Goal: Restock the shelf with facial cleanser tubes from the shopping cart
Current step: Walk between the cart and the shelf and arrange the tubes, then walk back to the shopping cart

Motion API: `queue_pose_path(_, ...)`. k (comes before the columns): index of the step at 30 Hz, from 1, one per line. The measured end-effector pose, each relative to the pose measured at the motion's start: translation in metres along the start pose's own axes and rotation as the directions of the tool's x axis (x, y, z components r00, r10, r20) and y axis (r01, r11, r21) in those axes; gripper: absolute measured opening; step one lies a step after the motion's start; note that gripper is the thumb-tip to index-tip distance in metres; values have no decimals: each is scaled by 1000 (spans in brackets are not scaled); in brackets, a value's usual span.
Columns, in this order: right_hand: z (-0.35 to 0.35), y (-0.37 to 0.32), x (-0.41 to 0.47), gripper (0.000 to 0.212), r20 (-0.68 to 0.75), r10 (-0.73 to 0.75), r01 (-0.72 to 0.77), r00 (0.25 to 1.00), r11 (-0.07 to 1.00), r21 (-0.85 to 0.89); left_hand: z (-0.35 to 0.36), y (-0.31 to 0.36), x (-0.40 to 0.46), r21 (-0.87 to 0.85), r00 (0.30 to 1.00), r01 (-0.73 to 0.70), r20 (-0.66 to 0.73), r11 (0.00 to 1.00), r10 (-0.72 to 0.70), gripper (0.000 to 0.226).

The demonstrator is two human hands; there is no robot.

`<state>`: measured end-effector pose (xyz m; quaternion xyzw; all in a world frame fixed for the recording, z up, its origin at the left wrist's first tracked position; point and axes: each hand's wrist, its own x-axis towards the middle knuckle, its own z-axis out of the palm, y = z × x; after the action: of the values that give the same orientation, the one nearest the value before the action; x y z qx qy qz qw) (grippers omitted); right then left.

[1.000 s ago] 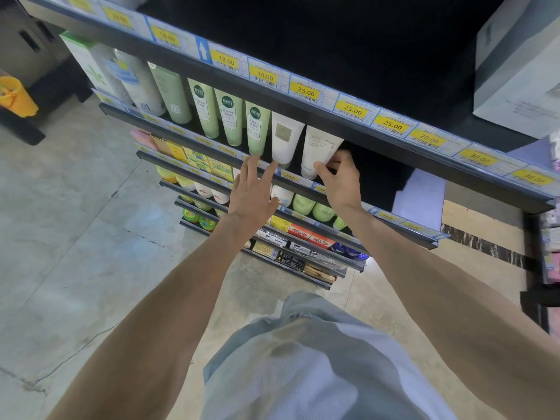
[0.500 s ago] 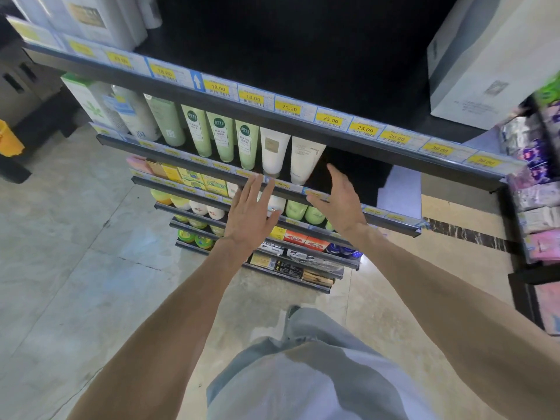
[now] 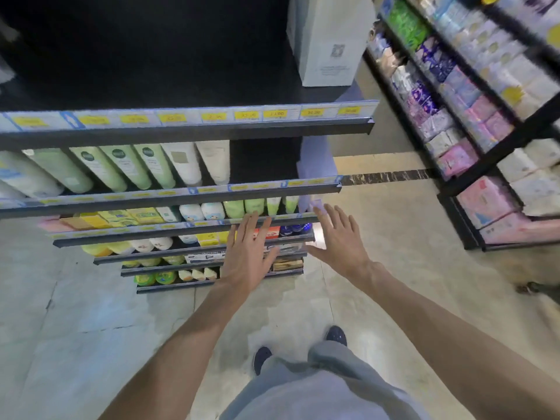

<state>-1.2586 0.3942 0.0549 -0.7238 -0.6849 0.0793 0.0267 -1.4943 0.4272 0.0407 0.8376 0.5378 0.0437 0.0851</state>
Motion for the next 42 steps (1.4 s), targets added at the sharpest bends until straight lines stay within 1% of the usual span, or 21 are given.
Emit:
queue_pose_path(2,-3,27,-22,95,11,79,-79,997,997,14,4,25,3,23,998,-59,17,998,59,70)
queue_pose_path(6,-8,87,-69,95,6,214,-214,977,977,17,15,89,11,-54,985,-169,32,984,171,69)
queue_pose_path(10,-15,151,-120,96,-5,342,-342,940,939,41,33,170,18,-73,960,-268,69,961,273,70)
queue_pose_path(15,-24,237,-188,96,-26,471,-468,882,880,80,54,287,20,-83,916,-380,104,921,388,69)
queue_pose_path(22,-39,358,-284,94,-48,624,-618,780,780,103,84,449,19,-94,824,-549,107,831,556,69)
queue_pose_path(26,-46,417,-337,92,-49,716,-706,697,696,132,101,535,17,-104,756,-637,111,764,645,64)
queue_pose_path(29,-48,457,-372,92,-35,782,-767,622,618,174,111,596,18,-90,685,-711,136,698,715,66)
queue_pose_path(31,-48,483,-394,92,-40,817,-798,575,571,192,118,636,21,-112,633,-752,153,650,759,64)
queue_pose_path(34,-49,526,-420,90,-31,866,-845,499,494,203,133,697,30,-133,550,-808,183,574,815,67)
queue_pose_path(42,-61,655,-461,88,-40,946,-928,320,322,189,178,868,70,-168,359,-902,220,398,907,65)
